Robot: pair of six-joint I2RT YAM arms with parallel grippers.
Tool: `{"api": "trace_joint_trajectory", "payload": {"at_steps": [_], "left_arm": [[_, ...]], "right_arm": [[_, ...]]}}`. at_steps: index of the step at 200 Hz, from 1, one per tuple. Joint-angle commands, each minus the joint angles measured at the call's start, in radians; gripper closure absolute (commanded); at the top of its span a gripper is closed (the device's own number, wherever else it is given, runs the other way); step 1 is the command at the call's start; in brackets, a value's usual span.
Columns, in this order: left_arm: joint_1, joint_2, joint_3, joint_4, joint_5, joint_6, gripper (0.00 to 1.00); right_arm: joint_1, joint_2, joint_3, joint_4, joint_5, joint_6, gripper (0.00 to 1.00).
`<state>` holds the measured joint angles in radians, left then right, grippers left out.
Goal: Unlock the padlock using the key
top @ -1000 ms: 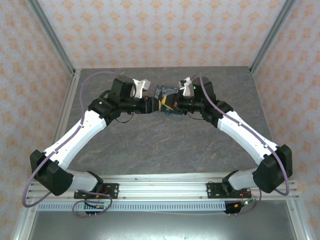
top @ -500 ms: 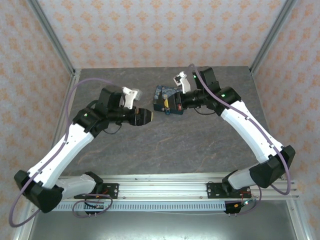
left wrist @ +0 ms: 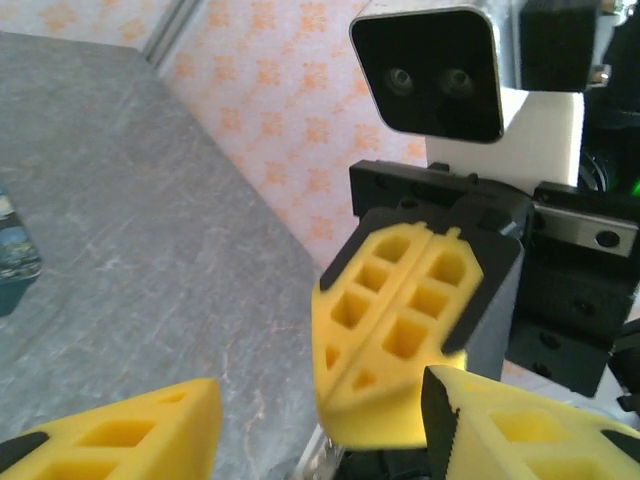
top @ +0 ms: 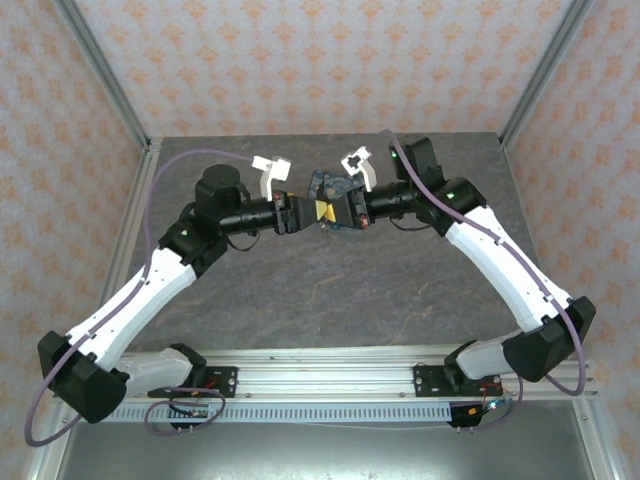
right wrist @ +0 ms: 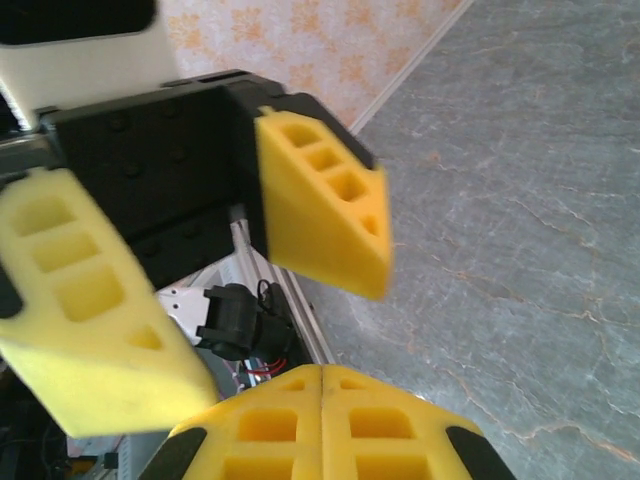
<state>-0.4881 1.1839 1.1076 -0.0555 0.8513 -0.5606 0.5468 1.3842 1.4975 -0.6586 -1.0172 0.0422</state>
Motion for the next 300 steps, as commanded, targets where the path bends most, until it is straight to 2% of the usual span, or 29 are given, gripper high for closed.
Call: {"api": "trace_joint_trajectory", "payload": {"at_steps": [1, 41, 65, 120, 177, 239, 284, 300], "left_arm": [[0.010, 0.021, 0.000, 0.149, 0.088, -0.088, 0.50], [0.012, 0.016, -0.023, 0.115, 0.069, -0.087, 0.52], [0.017, 0.005, -0.060, 0.155, 0.064, -0.122, 0.52], [0.017, -0.012, -0.075, 0.207, 0.068, -0.162, 0.55], [0.010, -0.024, -0.074, 0.218, 0.079, -0.174, 0.68], [-0.015, -0.006, -0.063, 0.189, 0.084, -0.162, 0.71], [-0.017, -0.005, -0.057, 0.139, 0.088, -0.141, 0.83], [-0.017, -0.007, -0.057, 0.130, 0.091, -0.141, 0.94]], "right_arm": [[-0.016, 0.005, 0.043, 0.074, -0.079, 0.035, 1.00], [-0.077, -0.014, 0.021, 0.126, -0.103, 0.105, 1.00], [-0.100, -0.029, -0.003, 0.170, -0.121, 0.143, 1.00], [-0.100, -0.034, -0.025, 0.198, -0.158, 0.177, 1.00], [-0.094, -0.049, -0.056, 0.224, -0.161, 0.193, 1.00], [-0.085, -0.056, -0.071, 0.255, -0.155, 0.220, 1.00], [-0.085, -0.063, -0.085, 0.258, -0.115, 0.238, 1.00], [-0.084, -0.063, -0.089, 0.270, -0.105, 0.256, 1.00]]}}
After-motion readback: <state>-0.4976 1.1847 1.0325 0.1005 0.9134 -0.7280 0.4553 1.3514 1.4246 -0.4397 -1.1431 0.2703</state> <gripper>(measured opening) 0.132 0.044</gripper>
